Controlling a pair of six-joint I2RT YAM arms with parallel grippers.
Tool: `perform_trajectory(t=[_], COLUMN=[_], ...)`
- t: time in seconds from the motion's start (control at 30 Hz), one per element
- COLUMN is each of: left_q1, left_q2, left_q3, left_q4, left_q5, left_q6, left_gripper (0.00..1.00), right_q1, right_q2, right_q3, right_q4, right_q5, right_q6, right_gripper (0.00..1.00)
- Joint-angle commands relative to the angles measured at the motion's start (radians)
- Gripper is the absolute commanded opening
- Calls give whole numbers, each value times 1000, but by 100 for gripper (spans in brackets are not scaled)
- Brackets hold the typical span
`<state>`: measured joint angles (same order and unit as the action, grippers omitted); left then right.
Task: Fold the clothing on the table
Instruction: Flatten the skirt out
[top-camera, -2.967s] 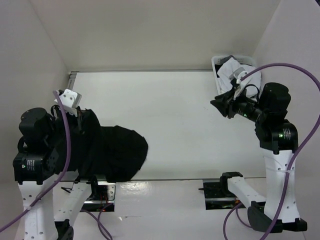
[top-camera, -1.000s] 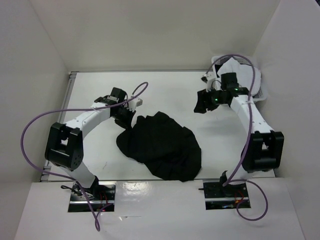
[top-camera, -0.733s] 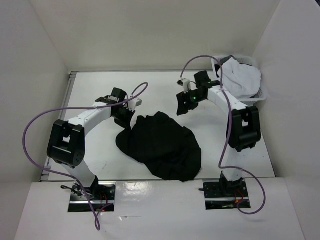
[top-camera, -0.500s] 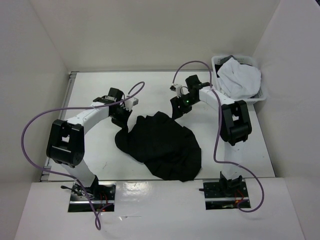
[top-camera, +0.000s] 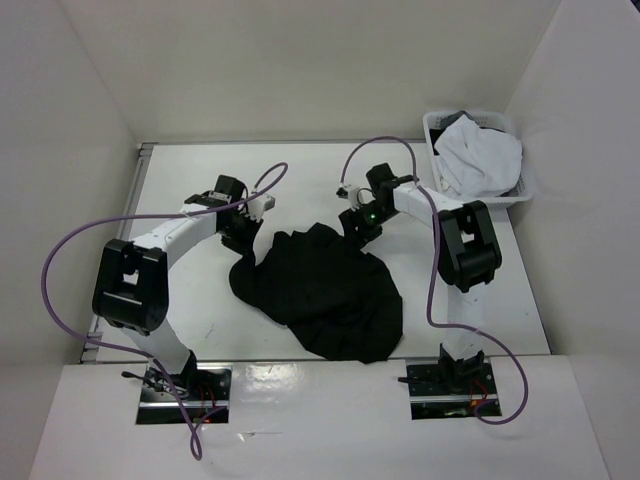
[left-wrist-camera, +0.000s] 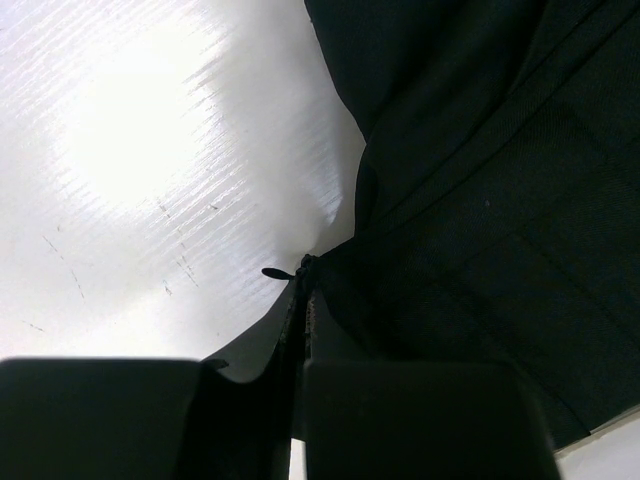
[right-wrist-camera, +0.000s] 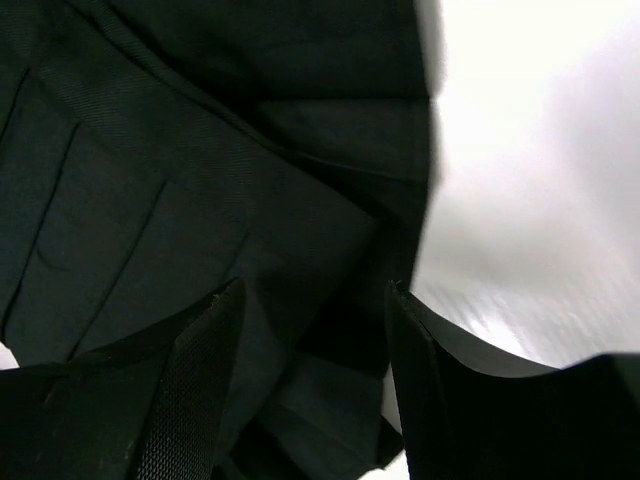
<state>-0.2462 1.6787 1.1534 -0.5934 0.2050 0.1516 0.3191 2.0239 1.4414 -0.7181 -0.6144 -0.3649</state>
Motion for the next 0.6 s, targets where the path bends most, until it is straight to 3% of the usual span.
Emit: perform_trajectory(t=[0.0,0.3,0.43,0.57], left_q1=[4,13,13,13], left_q2=[-13,-22,-22,-22], left_q3=[-9,-18,-18,-18], left_q4=[10,10,10,10], left_q5=[1,-9,-9,-9], left_q6=[-6,-6,-6,-6], left_gripper=[0,0,0,0], right_q1=[29,61,71,71], right_q2=[-24,-5,-5,-5], right_q3=[-16,-16,-16,-16], right_q4=[9,9,9,19], right_q5=[-11,-31,-31,-31], right_q6=[-22,-22,-22,-22], right_gripper=[63,54,38,34])
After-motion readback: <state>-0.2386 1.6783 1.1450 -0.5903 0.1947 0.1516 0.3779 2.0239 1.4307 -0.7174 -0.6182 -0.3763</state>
